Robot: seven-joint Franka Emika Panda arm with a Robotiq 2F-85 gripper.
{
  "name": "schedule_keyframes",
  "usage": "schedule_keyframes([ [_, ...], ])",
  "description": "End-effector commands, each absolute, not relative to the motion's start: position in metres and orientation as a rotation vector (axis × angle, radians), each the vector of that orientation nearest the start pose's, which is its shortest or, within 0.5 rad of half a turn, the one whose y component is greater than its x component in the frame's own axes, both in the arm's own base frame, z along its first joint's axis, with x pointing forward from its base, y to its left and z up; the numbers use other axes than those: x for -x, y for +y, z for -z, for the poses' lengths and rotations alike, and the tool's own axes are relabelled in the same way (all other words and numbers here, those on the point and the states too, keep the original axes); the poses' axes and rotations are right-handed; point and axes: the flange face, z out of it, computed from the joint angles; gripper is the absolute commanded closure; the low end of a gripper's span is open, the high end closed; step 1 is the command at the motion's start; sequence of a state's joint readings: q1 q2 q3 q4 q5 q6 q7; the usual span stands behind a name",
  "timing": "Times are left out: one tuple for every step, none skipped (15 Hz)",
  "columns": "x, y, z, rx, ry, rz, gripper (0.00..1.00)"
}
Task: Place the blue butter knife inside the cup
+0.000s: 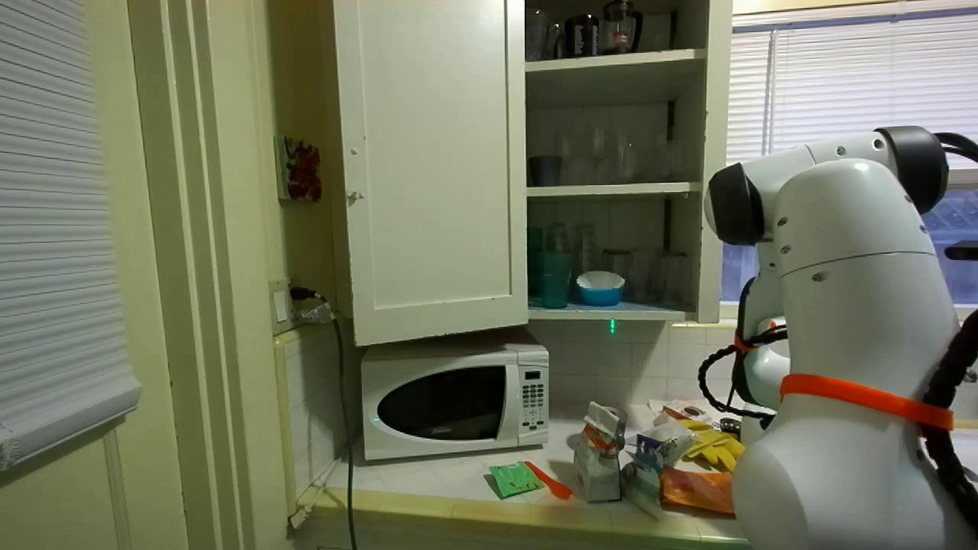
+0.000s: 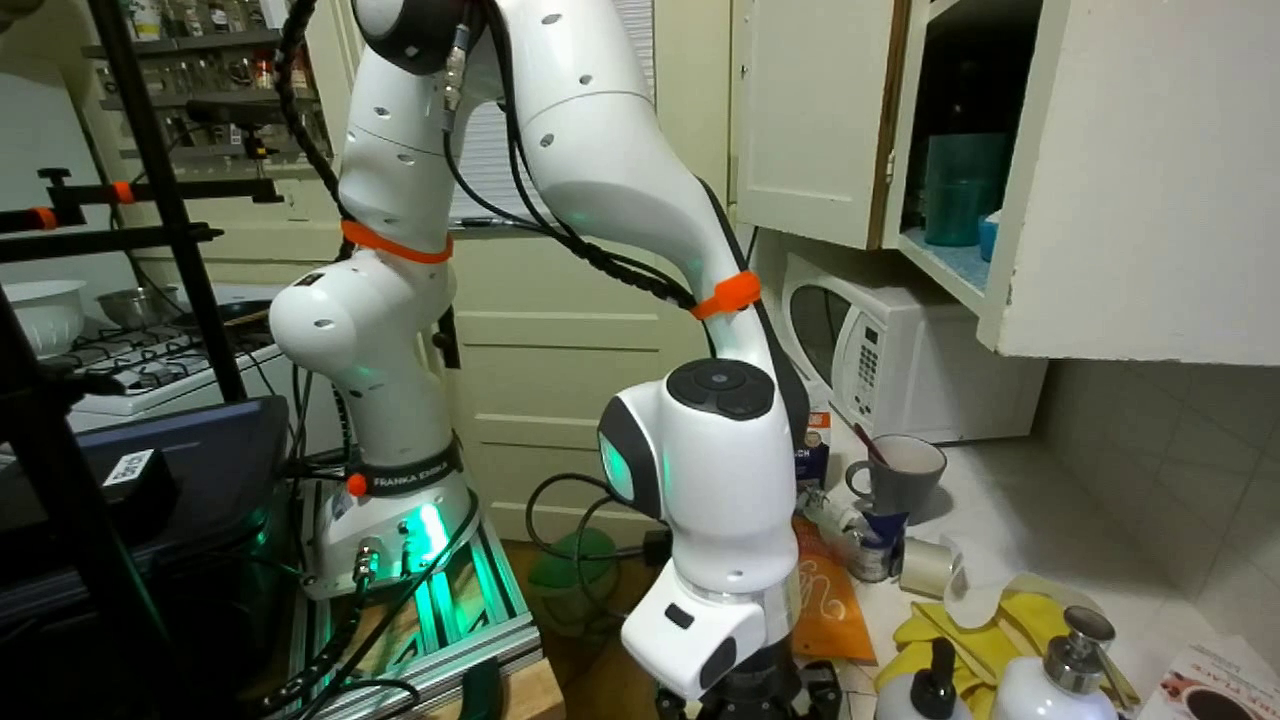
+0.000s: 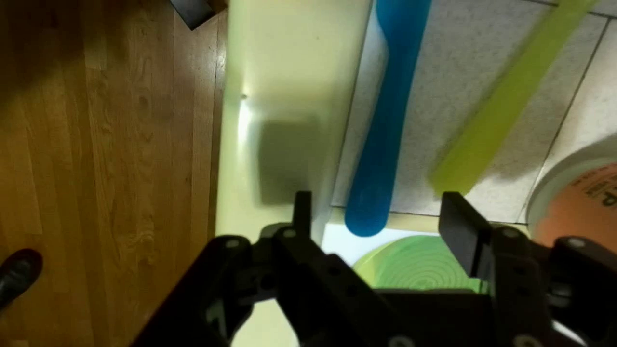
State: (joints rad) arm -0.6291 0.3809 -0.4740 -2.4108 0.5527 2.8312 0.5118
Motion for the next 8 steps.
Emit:
schedule_keyframes([
  [-0.1897,-0.4578,-0.1824,1.498,2.734,0.178,0.33],
  [-0.1897,-0.4595,-0.1831,1.485,2.738,0.184,0.35],
  [-0.1890,-0.4619,-0.1840,1.470,2.744,0.191,0.33],
  [-0.1884,-0.4636,-0.1846,1.458,2.749,0.191,0.33],
  [-0.1886,-0.4643,-0.1833,1.451,2.752,0.187,0.33],
  [-0.1890,-0.4643,-0.1819,1.450,2.756,0.186,0.33],
  [-0.1898,-0.4640,-0.1796,1.450,2.759,0.181,0.35],
  [-0.1908,-0.4635,-0.1776,1.449,2.759,0.174,0.35],
])
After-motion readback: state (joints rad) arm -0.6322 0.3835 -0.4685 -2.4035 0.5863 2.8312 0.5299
